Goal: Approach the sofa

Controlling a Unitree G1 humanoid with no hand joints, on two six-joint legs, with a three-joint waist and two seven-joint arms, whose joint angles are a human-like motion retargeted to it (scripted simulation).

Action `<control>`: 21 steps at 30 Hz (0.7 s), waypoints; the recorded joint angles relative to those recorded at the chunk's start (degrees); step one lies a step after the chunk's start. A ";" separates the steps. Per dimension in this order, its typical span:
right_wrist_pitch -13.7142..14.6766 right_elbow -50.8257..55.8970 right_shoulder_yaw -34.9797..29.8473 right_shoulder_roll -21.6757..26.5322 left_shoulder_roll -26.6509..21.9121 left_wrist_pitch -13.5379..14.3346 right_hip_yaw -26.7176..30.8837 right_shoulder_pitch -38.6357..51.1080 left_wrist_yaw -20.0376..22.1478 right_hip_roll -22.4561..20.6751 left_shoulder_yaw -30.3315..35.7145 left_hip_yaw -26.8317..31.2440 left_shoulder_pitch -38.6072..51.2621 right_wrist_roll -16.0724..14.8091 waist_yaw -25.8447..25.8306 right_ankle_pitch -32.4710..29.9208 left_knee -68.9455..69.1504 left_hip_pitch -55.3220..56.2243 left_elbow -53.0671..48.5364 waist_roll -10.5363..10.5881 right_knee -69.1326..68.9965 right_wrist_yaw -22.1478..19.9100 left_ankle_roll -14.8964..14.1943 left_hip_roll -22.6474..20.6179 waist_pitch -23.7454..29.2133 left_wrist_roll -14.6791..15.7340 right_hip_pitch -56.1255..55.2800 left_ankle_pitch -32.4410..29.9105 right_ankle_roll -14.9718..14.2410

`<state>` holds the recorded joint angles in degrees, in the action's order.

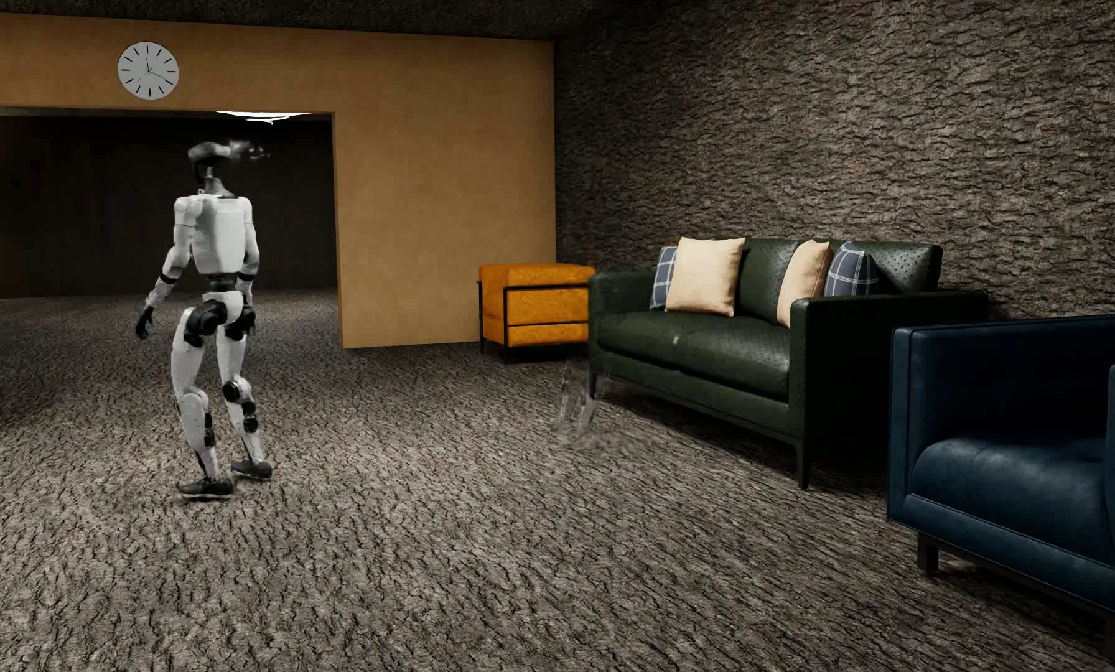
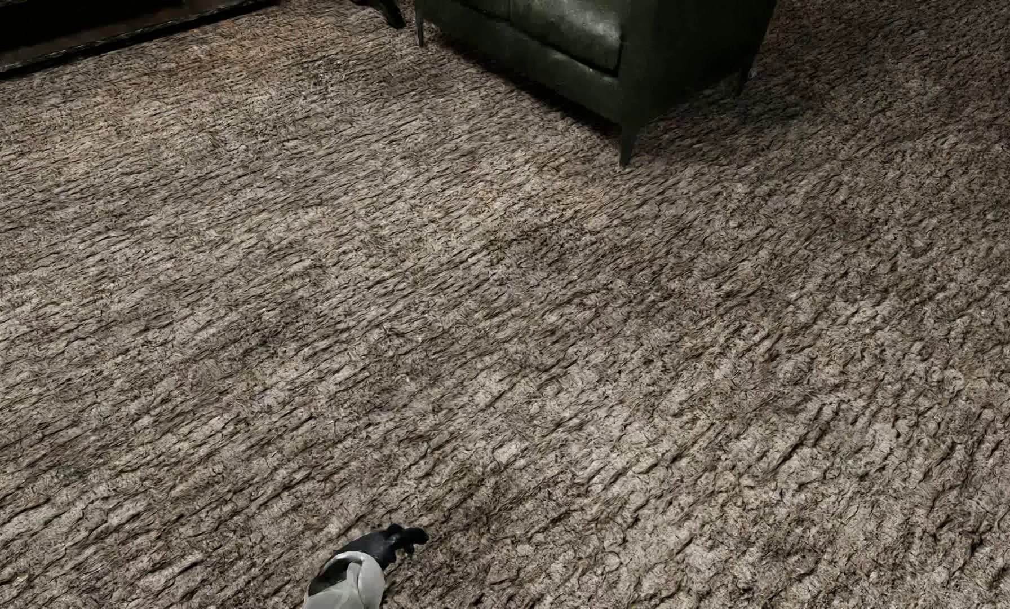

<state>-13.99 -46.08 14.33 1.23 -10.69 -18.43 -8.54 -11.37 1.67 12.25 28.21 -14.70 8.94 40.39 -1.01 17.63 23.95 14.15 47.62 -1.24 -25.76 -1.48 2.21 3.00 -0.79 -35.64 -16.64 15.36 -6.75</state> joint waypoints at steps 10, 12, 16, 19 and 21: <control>1.94 2.72 -6.57 0.02 2.17 -1.98 0.64 4.47 -1.02 -3.65 1.00 -1.67 -9.61 0.43 0.51 -1.52 -1.68 -2.08 3.47 0.03 4.06 -0.60 -1.57 3.25 -0.66 2.07 2.30 -0.67 0.93; 2.37 3.17 -6.60 0.75 3.15 -3.10 0.35 3.62 -3.34 -3.44 2.34 -1.25 -11.11 0.21 0.54 -0.83 -1.45 -1.63 6.78 -0.04 2.93 0.26 -1.83 3.16 -0.55 3.17 1.66 -0.75 1.27; 1.76 2.69 -6.19 1.19 3.17 -2.97 -0.85 3.23 1.77 -2.22 -1.00 0.91 -14.54 0.32 0.75 1.62 -0.37 -0.20 4.73 -0.27 -2.13 1.12 -2.99 2.45 -0.11 8.50 -0.72 -0.93 2.30; 1.25 2.92 -6.33 1.42 -0.03 -1.61 -0.36 2.38 -0.66 -0.46 3.53 4.47 -12.59 0.03 0.70 2.46 1.29 1.78 4.42 -0.86 -12.11 0.82 -4.66 1.30 0.41 4.81 -5.13 -1.23 1.08; 1.10 3.13 -5.80 1.21 -1.73 -2.13 8.28 2.11 -2.32 -2.71 5.21 8.65 -8.99 -1.06 0.22 1.33 2.26 3.61 5.56 -1.10 -20.03 -0.41 -6.24 0.46 0.73 3.37 -8.88 -1.99 -4.59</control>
<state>-12.88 -42.95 8.54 2.43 -12.43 -20.56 -0.26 -9.26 -0.65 9.54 33.42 -6.04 -0.04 39.33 -0.79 18.97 26.20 17.76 53.18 -2.34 -45.79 -1.89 -4.02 3.46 -0.07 -32.27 -25.52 13.36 -11.34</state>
